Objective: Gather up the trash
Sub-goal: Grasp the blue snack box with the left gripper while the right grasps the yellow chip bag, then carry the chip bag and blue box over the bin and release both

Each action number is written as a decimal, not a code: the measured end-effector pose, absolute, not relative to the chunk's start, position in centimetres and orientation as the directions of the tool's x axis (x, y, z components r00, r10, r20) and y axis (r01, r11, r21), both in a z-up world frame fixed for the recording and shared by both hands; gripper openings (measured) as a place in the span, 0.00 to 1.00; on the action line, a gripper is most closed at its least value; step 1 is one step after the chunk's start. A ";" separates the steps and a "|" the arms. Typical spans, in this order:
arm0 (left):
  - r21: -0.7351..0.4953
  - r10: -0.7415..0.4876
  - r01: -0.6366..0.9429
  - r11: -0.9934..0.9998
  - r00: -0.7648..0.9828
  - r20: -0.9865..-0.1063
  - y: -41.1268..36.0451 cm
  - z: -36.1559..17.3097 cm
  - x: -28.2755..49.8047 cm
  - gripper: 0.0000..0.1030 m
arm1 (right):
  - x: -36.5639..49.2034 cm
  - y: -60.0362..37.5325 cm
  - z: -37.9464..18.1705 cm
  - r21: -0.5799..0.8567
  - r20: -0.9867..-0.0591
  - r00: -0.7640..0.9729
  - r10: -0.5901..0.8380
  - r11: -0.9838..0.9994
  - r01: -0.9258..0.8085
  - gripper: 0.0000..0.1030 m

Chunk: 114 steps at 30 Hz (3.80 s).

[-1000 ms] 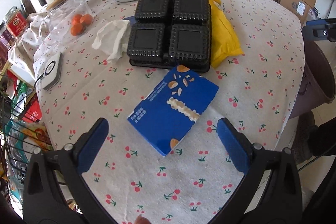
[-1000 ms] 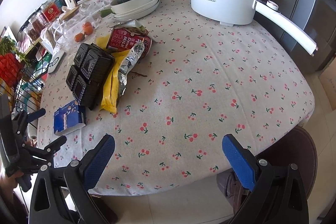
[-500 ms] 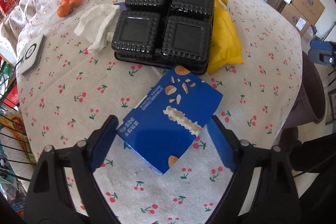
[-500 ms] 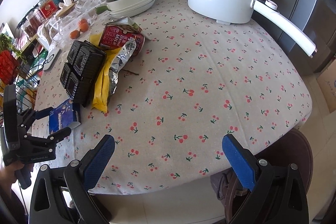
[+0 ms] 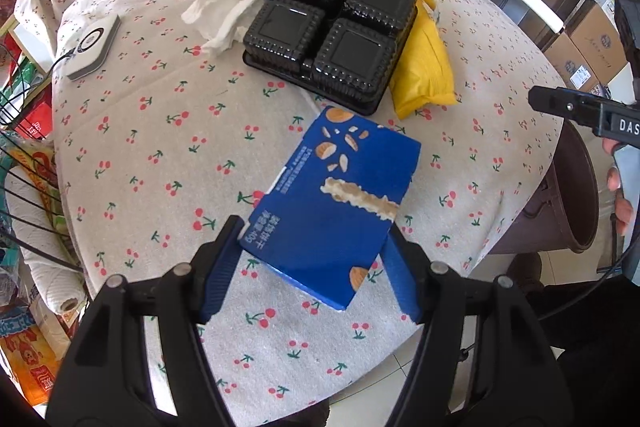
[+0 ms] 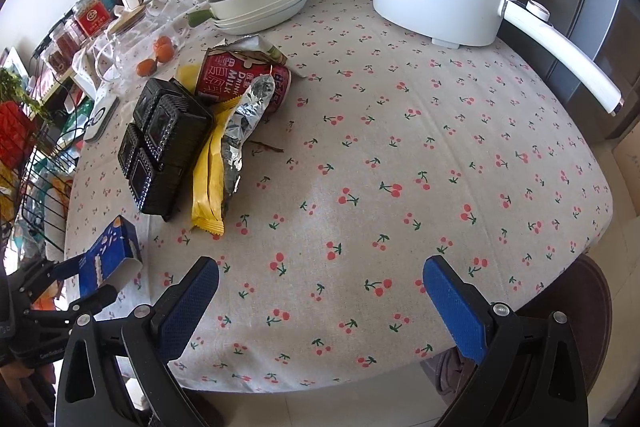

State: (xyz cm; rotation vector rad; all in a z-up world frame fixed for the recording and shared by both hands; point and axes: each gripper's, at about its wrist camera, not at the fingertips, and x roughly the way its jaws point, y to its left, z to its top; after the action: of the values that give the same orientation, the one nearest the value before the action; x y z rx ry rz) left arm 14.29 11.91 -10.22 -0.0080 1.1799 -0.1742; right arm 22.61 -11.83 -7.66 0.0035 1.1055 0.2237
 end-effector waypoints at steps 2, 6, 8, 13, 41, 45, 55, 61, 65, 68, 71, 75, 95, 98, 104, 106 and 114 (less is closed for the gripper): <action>-0.100 -0.133 0.107 0.989 0.374 -0.918 12.4 -9.8 13.9 0.66 | 23.0 -11.4 -7.7 0.124 -0.881 0.434 0.190 0.977 -0.176 1.00; -0.118 -0.120 0.030 0.993 0.371 -0.921 13.6 -9.4 13.7 0.66 | 23.8 -10.5 -8.1 0.163 -0.872 0.438 0.220 0.973 -0.163 0.99; -0.120 -0.110 -0.003 0.993 0.374 -0.921 13.9 -9.3 13.5 0.66 | 24.2 -9.8 -8.4 0.182 -0.869 0.434 0.236 0.970 -0.163 0.97; -0.110 -0.076 -0.064 0.992 0.396 -0.915 14.5 -9.1 13.2 0.66 | 24.7 -7.1 -9.2 0.204 -0.859 0.431 0.274 0.958 -0.202 0.84; -0.163 -0.112 -0.074 0.984 0.454 -0.884 13.1 -7.6 13.2 0.66 | 23.3 -4.7 -8.7 0.067 -0.862 0.447 0.238 0.929 -0.364 0.13; -0.169 -0.121 -0.062 0.984 0.465 -0.877 12.1 -7.2 13.2 0.66 | 22.5 -7.2 -7.9 0.107 -0.860 0.439 0.259 0.934 -0.341 0.11; -0.190 -0.161 -0.013 0.982 0.481 -0.862 8.5 -6.5 13.6 0.66 | 20.2 -13.5 -5.7 0.133 -0.848 0.463 0.259 0.949 -0.287 0.11; -0.205 -0.194 0.032 0.978 0.489 -0.850 5.6 -6.2 13.8 0.66 | 18.4 -17.0 -4.5 0.135 -0.837 0.484 0.256 0.953 -0.270 0.11; -0.210 -0.216 0.068 0.975 0.485 -0.847 3.5 -6.3 14.0 0.66 | 17.2 -19.5 -4.1 0.140 -0.831 0.495 0.252 0.958 -0.252 0.11; -0.209 -0.227 0.092 0.974 0.476 -0.849 2.1 -6.5 14.2 0.66 | 16.4 -21.5 -4.0 0.137 -0.829 0.505 0.239 0.963 -0.231 0.11; -0.213 -0.239 0.107 0.971 0.470 -0.850 1.0 -6.7 14.4 0.66 | 15.7 -23.4 -4.0 0.137 -0.828 0.514 0.225 0.969 -0.204 0.11; -0.233 -0.264 0.124 0.964 0.461 -0.847 -0.4 -6.8 14.5 0.66 | 14.5 -25.9 -4.0 0.141 -0.824 0.526 0.211 0.975 -0.171 0.11; -0.245 -0.370 0.333 0.911 0.393 -0.842 -12.1 -7.9 13.9 0.66 | 9.5 -36.1 -6.2 0.120 -0.848 0.517 0.119 0.992 -0.031 0.10; -0.241 -0.379 0.363 0.900 0.379 -0.845 -13.9 -8.5 13.6 0.66 | 9.2 -37.3 -6.6 0.127 -0.854 0.508 0.115 0.992 -0.011 0.10; -0.236 -0.398 0.431 0.871 0.337 -0.853 -17.2 -9.8 13.2 0.66 | 8.7 -38.9 -6.8 0.142 -0.856 0.504 0.113 0.990 0.020 0.10; -0.242 -0.410 0.450 0.860 0.325 -0.852 -18.6 -10.1 13.1 0.66 | 8.6 -39.3 -7.0 0.144 -0.858 0.501 0.109 0.989 0.030 0.10; -0.225 -0.438 0.517 0.826 0.337 -0.834 -21.1 -9.8 12.5 0.78 | 8.4 -40.6 -7.4 0.138 -0.868 0.489 0.088 0.988 0.068 0.10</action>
State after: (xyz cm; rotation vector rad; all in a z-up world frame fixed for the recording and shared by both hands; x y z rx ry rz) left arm 12.53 -21.12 -9.81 0.0850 1.0576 -0.6230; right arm 8.42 -40.63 -7.44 0.1618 1.0615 0.0120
